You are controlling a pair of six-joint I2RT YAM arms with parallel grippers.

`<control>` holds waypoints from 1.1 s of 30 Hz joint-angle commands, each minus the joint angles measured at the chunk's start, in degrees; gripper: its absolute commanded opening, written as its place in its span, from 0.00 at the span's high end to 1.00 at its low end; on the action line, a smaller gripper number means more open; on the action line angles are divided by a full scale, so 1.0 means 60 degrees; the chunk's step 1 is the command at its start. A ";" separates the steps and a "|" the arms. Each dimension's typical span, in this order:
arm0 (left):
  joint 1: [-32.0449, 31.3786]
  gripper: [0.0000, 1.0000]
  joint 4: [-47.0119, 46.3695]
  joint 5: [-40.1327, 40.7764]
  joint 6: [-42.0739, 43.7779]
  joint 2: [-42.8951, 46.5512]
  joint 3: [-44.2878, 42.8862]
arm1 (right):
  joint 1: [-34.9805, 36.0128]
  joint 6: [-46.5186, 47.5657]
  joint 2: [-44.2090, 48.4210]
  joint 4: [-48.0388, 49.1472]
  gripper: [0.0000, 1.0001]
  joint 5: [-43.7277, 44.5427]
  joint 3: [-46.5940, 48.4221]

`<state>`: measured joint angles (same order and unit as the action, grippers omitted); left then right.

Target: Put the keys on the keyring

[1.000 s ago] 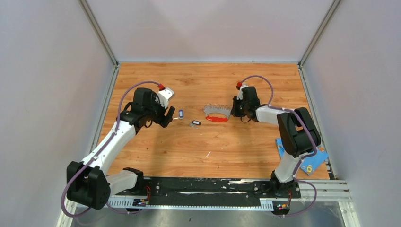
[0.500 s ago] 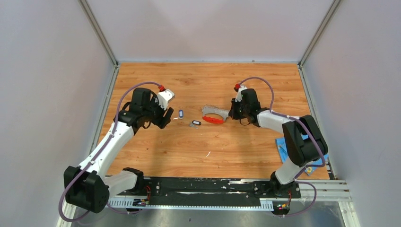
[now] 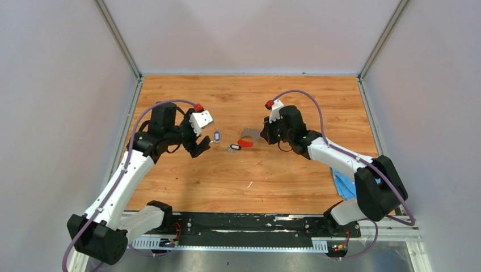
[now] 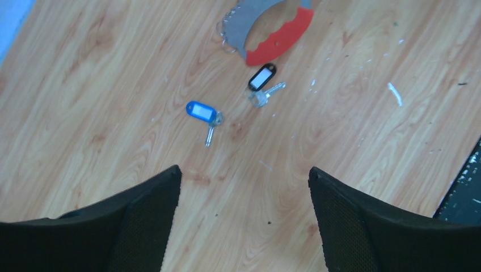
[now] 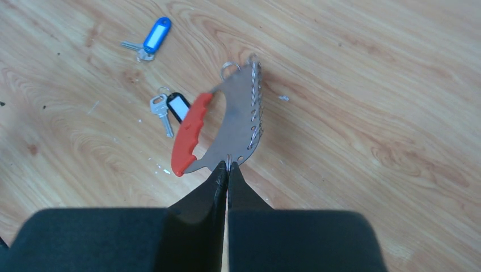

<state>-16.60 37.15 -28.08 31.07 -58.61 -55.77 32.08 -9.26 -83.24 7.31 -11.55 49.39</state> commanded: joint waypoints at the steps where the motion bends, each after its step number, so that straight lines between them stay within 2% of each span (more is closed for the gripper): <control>1: -0.0385 0.11 0.0284 -0.1238 0.1287 -0.0496 -0.0632 | 0.0324 0.0723 0.0727 -0.0562 0.99 0.0000 0.0614; 5: -0.0646 0.05 0.0291 -0.1592 0.1576 -0.1227 -0.1280 | 0.0434 0.1287 0.1224 -0.1033 1.00 -0.0270 0.1048; 10: -0.0888 0.04 0.0285 -0.2233 0.1964 -0.1656 -0.1851 | 0.0446 0.1851 0.1847 -0.1735 1.00 -0.1232 0.1524; 15: -0.1367 0.04 0.0257 -0.2638 0.2184 -0.1595 -0.1795 | 0.0574 0.2079 0.2360 -0.2380 1.00 -0.2487 0.2025; 22: -0.1626 0.02 -0.2003 -0.2656 0.0752 -0.0883 -0.0792 | 0.1499 0.2040 0.2719 -0.3078 1.00 -0.3597 0.2496; 28: -0.1763 0.03 -0.2036 -0.3147 0.0342 -0.0521 -0.0369 | 0.2387 0.1886 0.2781 -0.3309 1.00 -0.4262 0.2883; 33: -0.2424 0.03 -0.2129 -0.3639 -0.0451 -0.0114 0.0019 | 0.3131 0.1724 0.2720 -0.3380 1.00 -0.4926 0.3270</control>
<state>-28.36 26.13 -45.60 33.32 -61.60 -57.34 47.53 1.93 -67.99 -12.01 -35.83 65.54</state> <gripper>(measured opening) 0.971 0.010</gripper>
